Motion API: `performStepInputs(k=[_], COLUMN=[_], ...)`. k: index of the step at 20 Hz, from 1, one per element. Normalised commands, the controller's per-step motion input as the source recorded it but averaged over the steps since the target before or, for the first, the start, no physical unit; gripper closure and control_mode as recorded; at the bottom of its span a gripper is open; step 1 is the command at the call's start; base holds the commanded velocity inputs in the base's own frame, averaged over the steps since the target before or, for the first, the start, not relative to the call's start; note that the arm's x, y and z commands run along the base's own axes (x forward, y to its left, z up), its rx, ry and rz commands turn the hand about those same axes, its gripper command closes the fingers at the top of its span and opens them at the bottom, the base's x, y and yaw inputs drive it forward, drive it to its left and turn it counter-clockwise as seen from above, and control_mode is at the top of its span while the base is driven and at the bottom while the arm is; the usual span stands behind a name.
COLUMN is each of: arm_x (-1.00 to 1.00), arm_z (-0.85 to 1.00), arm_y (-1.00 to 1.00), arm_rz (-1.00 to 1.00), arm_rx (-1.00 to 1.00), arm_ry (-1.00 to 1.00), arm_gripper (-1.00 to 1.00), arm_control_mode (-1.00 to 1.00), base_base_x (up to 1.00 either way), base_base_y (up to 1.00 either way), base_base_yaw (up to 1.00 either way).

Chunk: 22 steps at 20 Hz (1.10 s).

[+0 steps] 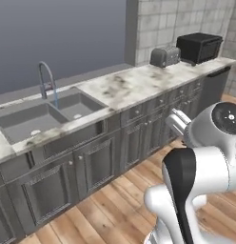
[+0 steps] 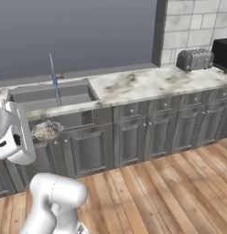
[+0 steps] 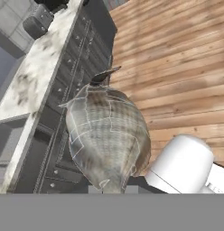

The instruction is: Take the fish out of the fridge, briefly rinse it in the sink, and place it on the tray next to the sink.

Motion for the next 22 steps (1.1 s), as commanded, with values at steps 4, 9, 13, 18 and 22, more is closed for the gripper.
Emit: performStepInputs(k=[4, 9, 13, 18, 22], arm_x=[0.0, 0.0, 0.0, 0.0, 0.0], arm_z=[0.0, 0.0, 0.0, 0.0, 0.0], arm_y=[0.0, 0.0, 0.0, 0.0, 0.0], arm_rz=[0.0, 0.0, 0.0, 0.0, 0.0], arm_rx=[0.0, 0.0, 0.0, 0.0, 0.0], arm_ry=[0.0, 0.0, 0.0, 0.0, 0.0], arm_gripper=[1.0, 1.0, 1.0, 1.0, 1.0], arm_control_mode=[1.0, 1.0, 1.0, 1.0, 1.0], base_base_x=[0.99, 0.45, 0.07, 0.08, 0.94], base_base_y=[-0.54, -0.55, -0.39, -0.49, -0.33], base_base_yaw=[0.13, 0.45, 0.53, 0.52, 0.19])
